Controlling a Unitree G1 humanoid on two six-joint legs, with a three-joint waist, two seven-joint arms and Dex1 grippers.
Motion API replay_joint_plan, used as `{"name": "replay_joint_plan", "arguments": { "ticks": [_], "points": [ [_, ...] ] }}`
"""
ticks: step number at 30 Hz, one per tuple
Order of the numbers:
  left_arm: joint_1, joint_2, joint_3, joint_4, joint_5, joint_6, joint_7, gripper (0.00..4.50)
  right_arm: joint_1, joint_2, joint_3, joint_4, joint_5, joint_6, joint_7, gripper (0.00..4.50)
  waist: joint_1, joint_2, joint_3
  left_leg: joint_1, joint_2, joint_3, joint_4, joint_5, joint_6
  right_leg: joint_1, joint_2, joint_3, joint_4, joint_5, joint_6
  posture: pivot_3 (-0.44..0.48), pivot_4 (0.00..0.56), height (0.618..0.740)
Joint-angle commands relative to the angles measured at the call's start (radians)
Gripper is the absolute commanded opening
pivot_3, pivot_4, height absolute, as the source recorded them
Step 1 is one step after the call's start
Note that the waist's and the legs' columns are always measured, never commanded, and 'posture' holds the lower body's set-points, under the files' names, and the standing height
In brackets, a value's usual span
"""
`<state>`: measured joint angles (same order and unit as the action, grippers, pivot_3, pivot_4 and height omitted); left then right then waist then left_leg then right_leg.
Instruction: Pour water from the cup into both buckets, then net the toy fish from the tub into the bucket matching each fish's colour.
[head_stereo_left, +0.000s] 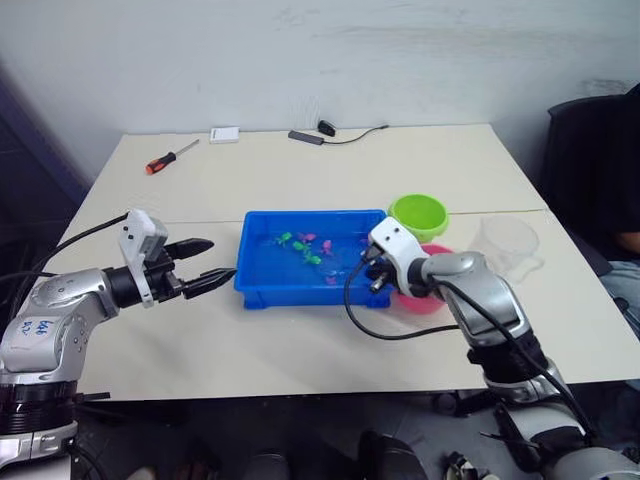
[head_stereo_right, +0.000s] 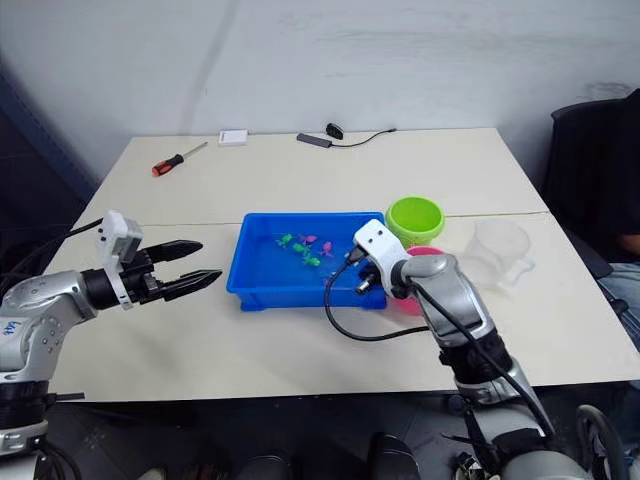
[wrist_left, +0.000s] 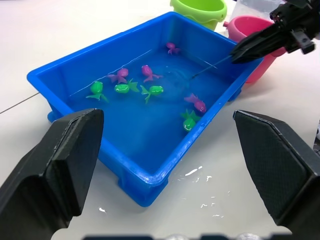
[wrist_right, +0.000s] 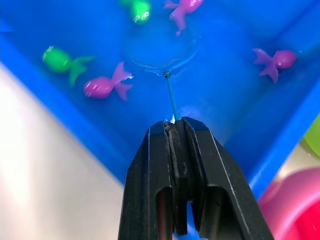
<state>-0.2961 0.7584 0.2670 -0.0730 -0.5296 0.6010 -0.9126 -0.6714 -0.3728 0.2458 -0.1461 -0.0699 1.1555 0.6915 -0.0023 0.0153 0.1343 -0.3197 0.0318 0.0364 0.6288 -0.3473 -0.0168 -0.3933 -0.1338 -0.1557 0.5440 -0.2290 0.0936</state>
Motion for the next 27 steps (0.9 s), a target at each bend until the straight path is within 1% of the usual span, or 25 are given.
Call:
{"name": "replay_joint_plan", "arguments": {
  "ticks": [1,7,11,18,27],
  "points": [
    [0.004,-0.001,0.022,-0.055,-0.028,0.0,0.011,4.48,-0.046,0.042,-0.044,0.054,0.01,-0.045,-0.087,0.0,-0.001,0.0,0.0,0.0,0.0,0.0,0.0,0.0,0.0,0.0,0.0,0.0,0.0,0.0,0.0,0.0,0.15,0.74],
    [0.007,-0.002,0.017,-0.071,-0.036,0.008,0.017,4.48,-0.073,0.084,-0.08,0.133,0.027,-0.08,-0.171,0.0,-0.004,0.001,0.0,0.0,0.0,0.0,-0.001,0.0,0.0,-0.001,0.0,0.0,0.002,0.0,0.0,0.0,0.15,0.74],
    [0.01,-0.004,0.014,-0.083,-0.043,0.014,0.022,4.48,-0.081,0.12,-0.14,0.127,0.082,-0.049,-0.185,0.0,-0.005,0.001,0.0,0.0,0.0,0.0,-0.001,0.0,0.0,-0.001,0.0,0.0,0.002,0.0,0.0,0.0,0.15,0.74],
    [0.006,-0.003,0.007,-0.075,-0.045,0.009,0.009,4.48,-0.075,0.115,-0.216,0.039,0.169,0.044,-0.185,0.0,-0.003,0.001,0.001,0.0,0.001,0.0,-0.001,0.0,0.0,-0.001,0.0,0.0,0.002,0.0,0.0,0.0,0.15,0.74],
    [-0.047,-0.005,-0.03,-0.019,-0.023,-0.049,-0.045,4.48,0.018,0.024,-0.239,-0.153,0.26,0.116,-0.168,0.0,-0.001,0.001,0.001,0.0,0.001,0.0,-0.002,-0.001,0.001,-0.001,0.0,0.0,0.0,0.0,0.0,0.0,0.15,0.74]
  ]
}}
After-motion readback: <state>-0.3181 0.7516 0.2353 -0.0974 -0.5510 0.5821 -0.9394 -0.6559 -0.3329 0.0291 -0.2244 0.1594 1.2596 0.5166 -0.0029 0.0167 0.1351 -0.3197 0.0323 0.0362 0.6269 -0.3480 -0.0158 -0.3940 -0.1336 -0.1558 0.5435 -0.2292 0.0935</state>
